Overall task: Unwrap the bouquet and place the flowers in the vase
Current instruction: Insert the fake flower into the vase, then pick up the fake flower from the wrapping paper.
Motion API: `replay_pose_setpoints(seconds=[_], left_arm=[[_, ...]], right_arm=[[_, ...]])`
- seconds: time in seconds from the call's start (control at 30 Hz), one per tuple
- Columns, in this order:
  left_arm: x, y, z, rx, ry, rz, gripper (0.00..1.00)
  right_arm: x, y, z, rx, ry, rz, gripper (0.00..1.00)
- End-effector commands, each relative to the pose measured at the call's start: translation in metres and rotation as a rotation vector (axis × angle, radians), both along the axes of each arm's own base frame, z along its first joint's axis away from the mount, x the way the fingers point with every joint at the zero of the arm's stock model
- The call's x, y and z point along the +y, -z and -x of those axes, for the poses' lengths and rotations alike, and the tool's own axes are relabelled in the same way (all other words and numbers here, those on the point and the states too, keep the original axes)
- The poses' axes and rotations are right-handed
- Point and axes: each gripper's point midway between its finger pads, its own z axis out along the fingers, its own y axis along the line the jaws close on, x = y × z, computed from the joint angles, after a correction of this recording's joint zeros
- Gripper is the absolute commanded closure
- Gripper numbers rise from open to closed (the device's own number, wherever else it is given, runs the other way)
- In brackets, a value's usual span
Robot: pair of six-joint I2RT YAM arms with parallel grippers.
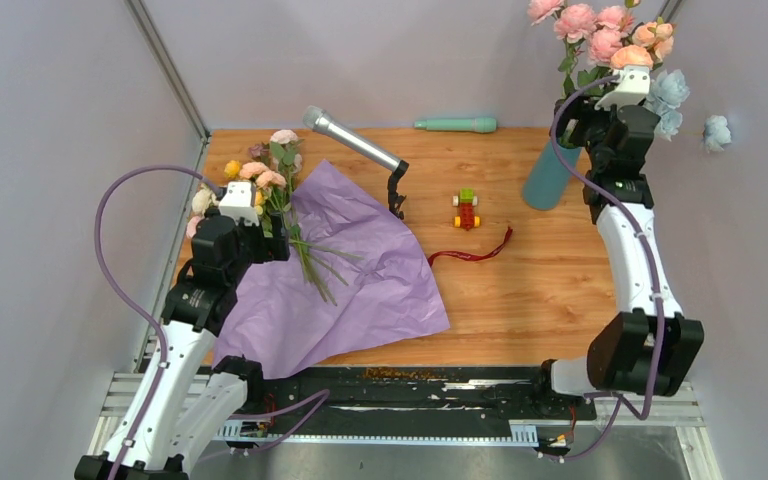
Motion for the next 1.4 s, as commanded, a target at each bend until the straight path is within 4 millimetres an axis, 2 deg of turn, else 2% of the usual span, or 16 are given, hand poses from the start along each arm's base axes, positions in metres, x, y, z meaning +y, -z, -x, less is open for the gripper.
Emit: replay_pose_setpoints(seconds=[0.0, 0.17, 0.23, 0.47, 0.53, 0.6, 0.67, 0.7, 0.83, 0.9, 0.93, 0.97, 1.0, 1.03, 1.07, 1.37], left_arm=[[0.001, -0.003, 0.001, -0.023, 0.008, -0.013, 0.00], [-0.004, 0.002, -0.002, -0.001, -0.001, 0.039, 0.01], [-0.008, 0.004, -0.002, 0.020, -0.001, 0.071, 0.01], [-0.028, 0.034, -0.008, 0.102, -0.009, 0.237, 0.01], [-0.038, 0.045, -0.012, 0.128, -0.009, 0.312, 0.01], [-0.047, 0.066, -0.014, 0.166, -0.023, 0.400, 0.03], [-0.055, 0.067, -0.022, 0.151, -0.039, 0.498, 0.05], [-0.057, 0.077, -0.021, 0.171, -0.063, 0.548, 0.06], [-0.061, 0.092, -0.032, 0.158, -0.130, 0.675, 0.14], [-0.061, 0.095, -0.039, 0.128, -0.163, 0.744, 0.19], [-0.061, 0.106, -0.038, 0.151, -0.194, 0.777, 0.23], [-0.061, 0.102, -0.042, 0.125, -0.199, 0.805, 0.25], [-0.060, 0.112, -0.041, 0.145, -0.224, 0.831, 0.27], [-0.062, 0.109, -0.044, 0.127, -0.221, 0.854, 0.29], [-0.062, 0.117, -0.043, 0.144, -0.238, 0.870, 0.30], [-0.062, 0.133, -0.056, 0.142, -0.294, 0.944, 0.40]], right_arm=[[0.024, -0.043, 0.043, -0.082, -0.089, -0.071, 0.19], [0.062, -0.044, 0.093, -0.058, -0.253, -0.161, 0.17], [0.074, -0.039, 0.110, -0.046, -0.303, -0.194, 0.16], [0.102, 0.005, 0.152, 0.075, -0.424, -0.276, 0.17], [0.109, 0.017, 0.164, 0.102, -0.457, -0.295, 0.18], [0.118, 0.027, 0.177, 0.115, -0.500, -0.319, 0.18], [0.124, 0.032, 0.187, 0.115, -0.527, -0.340, 0.18], [0.127, 0.039, 0.191, 0.125, -0.543, -0.354, 0.18], [0.132, 0.049, 0.200, 0.131, -0.567, -0.373, 0.18], [0.133, 0.049, 0.202, 0.135, -0.574, -0.372, 0.18], [0.134, 0.049, 0.203, 0.137, -0.579, -0.372, 0.18], [0.135, 0.048, 0.204, 0.137, -0.583, -0.372, 0.19], [0.136, 0.047, 0.205, 0.136, -0.588, -0.372, 0.19], [0.136, 0.047, 0.205, 0.136, -0.591, -0.374, 0.19], [0.137, 0.047, 0.206, 0.136, -0.594, -0.375, 0.19], [0.137, 0.052, 0.206, 0.153, -0.593, -0.392, 0.19]])
